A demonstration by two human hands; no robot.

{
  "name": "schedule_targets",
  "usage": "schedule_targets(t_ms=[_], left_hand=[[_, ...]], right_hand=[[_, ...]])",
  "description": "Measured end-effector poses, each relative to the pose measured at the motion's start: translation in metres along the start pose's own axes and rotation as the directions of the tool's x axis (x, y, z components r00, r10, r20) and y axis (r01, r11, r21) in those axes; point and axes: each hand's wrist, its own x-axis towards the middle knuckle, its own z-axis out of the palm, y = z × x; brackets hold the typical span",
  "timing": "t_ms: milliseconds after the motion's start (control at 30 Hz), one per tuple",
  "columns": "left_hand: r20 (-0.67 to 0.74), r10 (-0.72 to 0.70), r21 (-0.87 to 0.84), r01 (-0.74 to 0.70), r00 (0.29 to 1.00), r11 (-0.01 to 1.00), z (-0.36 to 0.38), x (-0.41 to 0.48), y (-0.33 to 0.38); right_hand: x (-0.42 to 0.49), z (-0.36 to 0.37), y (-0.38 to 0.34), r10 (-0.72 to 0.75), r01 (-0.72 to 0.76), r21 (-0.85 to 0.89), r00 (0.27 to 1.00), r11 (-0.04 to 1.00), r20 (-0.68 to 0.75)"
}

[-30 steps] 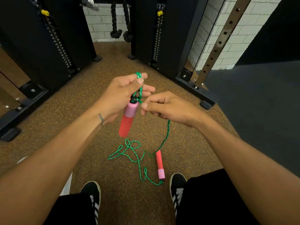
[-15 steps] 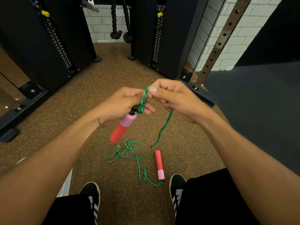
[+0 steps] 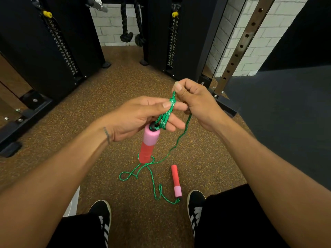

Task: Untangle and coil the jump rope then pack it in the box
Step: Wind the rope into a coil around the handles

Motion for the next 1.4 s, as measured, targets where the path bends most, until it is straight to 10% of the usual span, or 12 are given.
schedule_targets(t_ms=[833, 1400], left_hand=[[-0.4, 0.144, -0.177, -0.23, 0.905, 0.957, -0.011, 0.006, -0.005], [-0.235, 0.123, 0.074, -0.108, 0.964, 0.991, -0.021, -0.003, -0.01]], right_hand=[[-0.013, 0.015, -0.002, 0.167, -0.09, -0.243, 0.933, 0.966, 0.318], [-0.021, 0.015, -0.021, -0.109, 0.109, 0.01, 0.979, 0.994, 0.171]])
